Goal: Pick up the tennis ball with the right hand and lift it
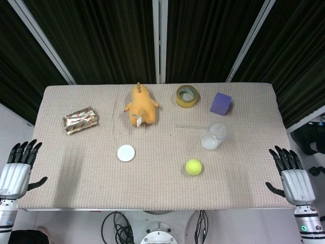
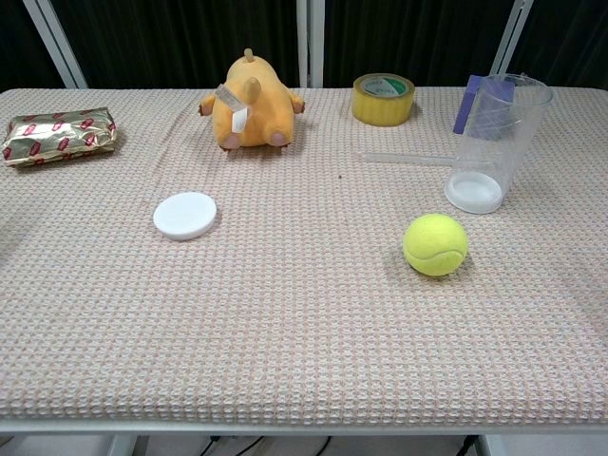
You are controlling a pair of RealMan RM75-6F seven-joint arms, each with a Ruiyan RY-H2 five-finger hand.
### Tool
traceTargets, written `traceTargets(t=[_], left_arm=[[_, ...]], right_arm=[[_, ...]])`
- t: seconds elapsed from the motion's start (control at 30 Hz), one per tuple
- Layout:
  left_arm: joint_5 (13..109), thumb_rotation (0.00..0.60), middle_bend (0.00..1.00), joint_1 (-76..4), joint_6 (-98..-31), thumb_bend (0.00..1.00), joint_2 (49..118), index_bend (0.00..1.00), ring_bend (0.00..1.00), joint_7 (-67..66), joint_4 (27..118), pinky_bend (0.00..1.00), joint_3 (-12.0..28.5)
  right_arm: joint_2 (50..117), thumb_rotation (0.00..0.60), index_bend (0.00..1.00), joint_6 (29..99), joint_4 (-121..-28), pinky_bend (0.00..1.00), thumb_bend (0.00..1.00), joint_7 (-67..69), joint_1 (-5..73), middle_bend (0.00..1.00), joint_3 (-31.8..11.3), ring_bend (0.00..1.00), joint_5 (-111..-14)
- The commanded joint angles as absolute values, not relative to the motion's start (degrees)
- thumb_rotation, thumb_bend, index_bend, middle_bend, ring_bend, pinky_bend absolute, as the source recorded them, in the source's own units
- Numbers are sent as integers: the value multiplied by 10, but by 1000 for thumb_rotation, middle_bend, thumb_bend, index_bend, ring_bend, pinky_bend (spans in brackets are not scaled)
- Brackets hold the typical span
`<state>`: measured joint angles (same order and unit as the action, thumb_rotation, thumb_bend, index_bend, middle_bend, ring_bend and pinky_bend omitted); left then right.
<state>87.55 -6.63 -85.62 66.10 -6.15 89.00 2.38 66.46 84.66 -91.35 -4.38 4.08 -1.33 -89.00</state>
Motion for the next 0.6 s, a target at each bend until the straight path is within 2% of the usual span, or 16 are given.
traceTargets(t=[0.03,0.37,0.6], left_arm=[[875,600,0,-66,-856,83,660,18,0,-62,892,0,23],[883,600,0,-63,-865,82,661,18,0,-65,899,0,21],[892,600,0,-64,-868,82,660,18,0,-57,903,0,19]], right_arm=[[669,600,0,845,-909,0,75,-39,43,0,-13,0,-894],[653,600,0,841,-930,0,79,-46,52,0,-10,0,-912],[660,600,0,800,-971,0,80,-109,84,0,-1,0,-951]])
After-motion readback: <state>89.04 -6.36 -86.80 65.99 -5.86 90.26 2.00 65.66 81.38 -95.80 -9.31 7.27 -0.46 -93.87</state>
